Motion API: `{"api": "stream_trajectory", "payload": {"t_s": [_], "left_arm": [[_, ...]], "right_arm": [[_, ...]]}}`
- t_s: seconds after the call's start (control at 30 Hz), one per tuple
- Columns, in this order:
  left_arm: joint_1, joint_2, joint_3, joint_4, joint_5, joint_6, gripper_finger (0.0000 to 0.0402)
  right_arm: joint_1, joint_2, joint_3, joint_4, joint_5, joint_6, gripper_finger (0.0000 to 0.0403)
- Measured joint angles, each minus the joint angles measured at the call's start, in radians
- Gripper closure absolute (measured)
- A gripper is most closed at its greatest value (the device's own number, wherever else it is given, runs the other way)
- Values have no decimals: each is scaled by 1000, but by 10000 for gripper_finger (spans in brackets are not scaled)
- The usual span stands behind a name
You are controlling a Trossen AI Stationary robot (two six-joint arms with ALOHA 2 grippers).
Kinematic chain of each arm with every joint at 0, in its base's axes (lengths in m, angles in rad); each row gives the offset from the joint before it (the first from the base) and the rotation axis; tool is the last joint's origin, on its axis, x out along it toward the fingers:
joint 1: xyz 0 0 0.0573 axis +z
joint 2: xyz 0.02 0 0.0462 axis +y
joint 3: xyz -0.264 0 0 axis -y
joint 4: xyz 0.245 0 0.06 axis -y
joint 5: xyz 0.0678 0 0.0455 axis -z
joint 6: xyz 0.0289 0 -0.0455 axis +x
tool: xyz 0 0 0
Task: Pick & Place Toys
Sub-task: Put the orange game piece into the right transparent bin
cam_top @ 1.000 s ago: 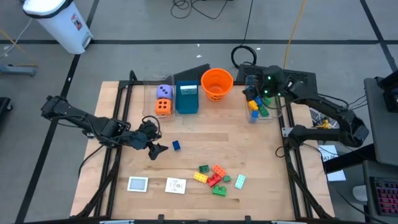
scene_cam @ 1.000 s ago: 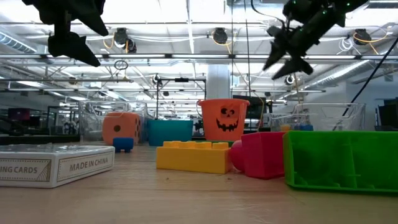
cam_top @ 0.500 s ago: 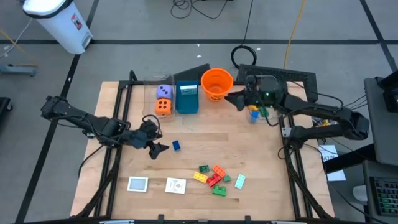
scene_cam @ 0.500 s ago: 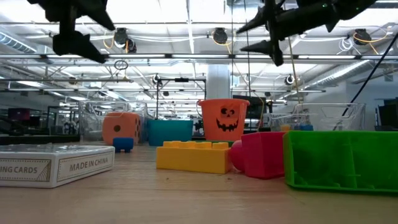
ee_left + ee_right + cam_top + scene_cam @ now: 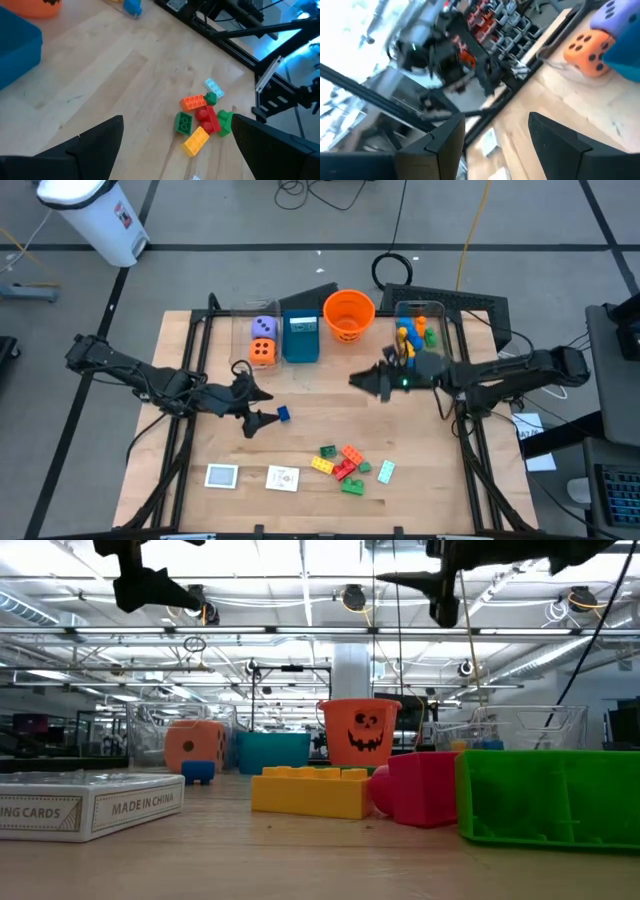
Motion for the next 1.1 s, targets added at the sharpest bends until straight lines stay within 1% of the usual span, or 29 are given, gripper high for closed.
{"api": "stream_trajectory", "payload": {"t_s": [0.1,0.2,0.27,0.43,0.6,0.7,0.77,0.93,1.0,1.1], "left_arm": [[0,0,0,0,4,38,23],[0,0,0,0,16,65,23],[0,0,0,0,22,73,23],[3,0,0,0,23,94,23],[17,0,0,-7,24,91,23],[22,0,0,-8,25,90,23],[22,0,0,-8,26,90,23],[22,0,0,-31,26,86,23],[22,0,0,-40,26,85,23],[22,0,0,-51,26,84,23]], "right_arm": [[117,26,3,-5,132,-44,191],[210,61,33,-95,235,-84,191],[254,95,75,-189,269,-95,191],[333,203,234,-492,259,-125,191],[395,327,438,-787,181,-201,191],[426,405,545,-943,182,-206,191],[438,449,578,-991,183,-205,191],[436,537,583,-997,179,-125,191],[428,566,583,-993,157,-103,191],[422,604,583,-1006,152,-72,191]]}}
